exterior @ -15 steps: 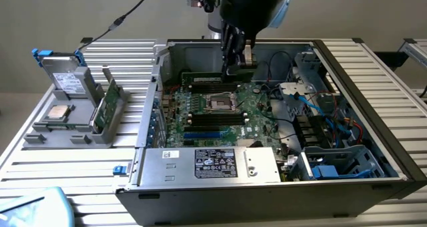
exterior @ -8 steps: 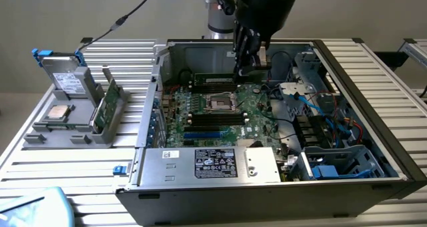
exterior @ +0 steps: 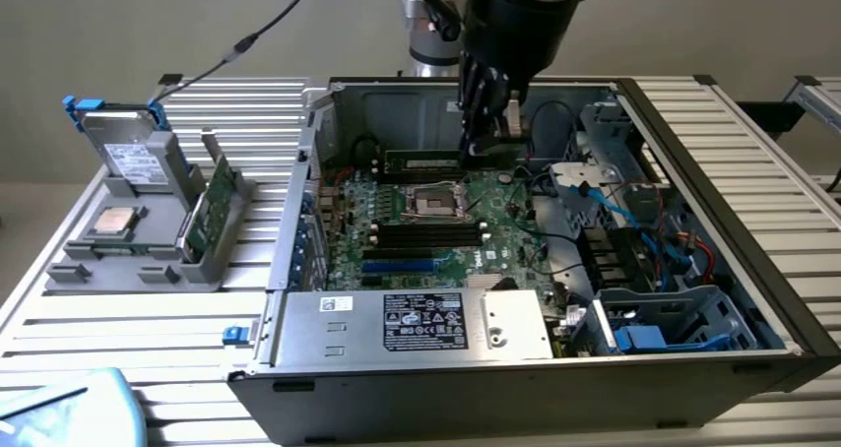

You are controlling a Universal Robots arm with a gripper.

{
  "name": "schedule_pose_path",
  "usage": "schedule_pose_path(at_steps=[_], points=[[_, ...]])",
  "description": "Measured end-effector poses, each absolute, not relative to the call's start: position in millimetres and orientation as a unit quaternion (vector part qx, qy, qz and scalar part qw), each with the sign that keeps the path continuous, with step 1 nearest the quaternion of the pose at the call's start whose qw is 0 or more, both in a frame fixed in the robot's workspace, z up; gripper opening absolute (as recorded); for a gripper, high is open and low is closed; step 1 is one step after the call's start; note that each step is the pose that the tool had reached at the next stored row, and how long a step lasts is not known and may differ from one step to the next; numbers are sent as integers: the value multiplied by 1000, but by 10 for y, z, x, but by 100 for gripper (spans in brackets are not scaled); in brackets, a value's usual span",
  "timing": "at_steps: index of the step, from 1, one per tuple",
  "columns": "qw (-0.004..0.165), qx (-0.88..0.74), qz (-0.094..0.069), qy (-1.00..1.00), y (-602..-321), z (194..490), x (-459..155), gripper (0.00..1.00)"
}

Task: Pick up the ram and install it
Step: 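Pick up the ram and move it above insertion slot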

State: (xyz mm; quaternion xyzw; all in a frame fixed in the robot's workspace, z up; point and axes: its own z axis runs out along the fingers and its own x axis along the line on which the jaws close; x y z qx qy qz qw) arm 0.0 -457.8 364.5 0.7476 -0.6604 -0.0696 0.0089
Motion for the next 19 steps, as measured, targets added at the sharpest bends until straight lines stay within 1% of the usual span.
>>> schedule_pose_path(at_steps=[4,19], points=[[11,746,-68,-663,-4554,3586,0,15],[11,735,-67,-675,-4459,3315,1,15]])
